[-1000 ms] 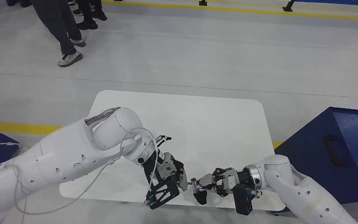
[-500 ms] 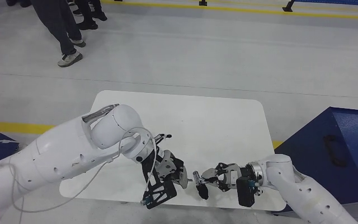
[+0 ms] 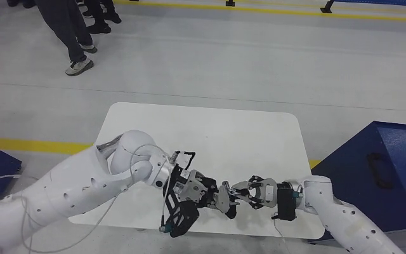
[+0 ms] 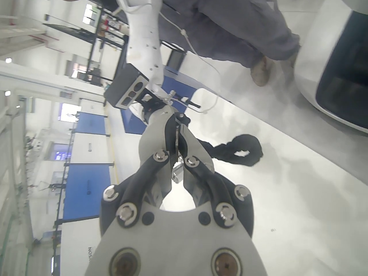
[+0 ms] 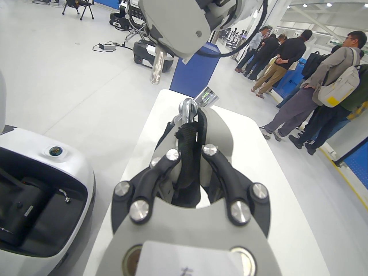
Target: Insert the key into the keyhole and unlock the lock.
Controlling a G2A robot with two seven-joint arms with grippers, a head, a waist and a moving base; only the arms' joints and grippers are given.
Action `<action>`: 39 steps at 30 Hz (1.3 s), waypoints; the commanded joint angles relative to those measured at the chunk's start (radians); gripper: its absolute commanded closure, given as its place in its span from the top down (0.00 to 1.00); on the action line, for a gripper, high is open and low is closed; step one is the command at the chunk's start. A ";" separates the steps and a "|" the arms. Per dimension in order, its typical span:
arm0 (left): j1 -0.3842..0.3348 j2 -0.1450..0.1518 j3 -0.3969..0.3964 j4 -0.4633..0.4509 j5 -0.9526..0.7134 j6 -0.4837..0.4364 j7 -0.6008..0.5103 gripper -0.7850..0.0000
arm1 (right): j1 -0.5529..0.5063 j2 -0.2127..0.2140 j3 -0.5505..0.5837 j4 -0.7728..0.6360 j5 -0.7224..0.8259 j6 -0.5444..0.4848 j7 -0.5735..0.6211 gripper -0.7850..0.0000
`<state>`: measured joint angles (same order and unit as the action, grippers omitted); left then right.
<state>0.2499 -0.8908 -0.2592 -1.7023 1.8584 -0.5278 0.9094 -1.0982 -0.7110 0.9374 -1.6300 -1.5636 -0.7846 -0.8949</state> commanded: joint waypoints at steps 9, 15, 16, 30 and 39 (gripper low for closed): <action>0.097 0.005 -0.039 -0.050 0.076 0.080 -0.129 0.00 | 0.006 -0.013 0.002 0.029 0.018 -0.037 -0.078 0.00; 0.119 0.007 -0.074 -0.063 0.108 0.070 -0.162 0.00 | 0.004 -0.016 0.009 0.032 -0.006 -0.041 -0.089 0.00; 0.123 0.008 -0.079 -0.065 0.108 0.070 -0.165 0.00 | 0.003 -0.017 0.009 0.031 -0.010 -0.041 -0.089 0.00; 0.193 0.041 -0.187 -0.132 0.154 0.013 -0.215 0.00 | 0.000 -0.025 0.027 0.035 -0.027 -0.039 -0.092 0.00; 0.244 0.109 -0.348 -0.167 0.186 -0.027 -0.130 0.00 | 0.013 0.005 0.084 -0.049 -0.367 0.053 -0.148 0.00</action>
<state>0.4916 -0.7892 -0.5915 -1.8664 2.0288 -0.5425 0.7737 -1.0824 -0.7113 1.0166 -1.6645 -1.8743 -0.7367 -1.0231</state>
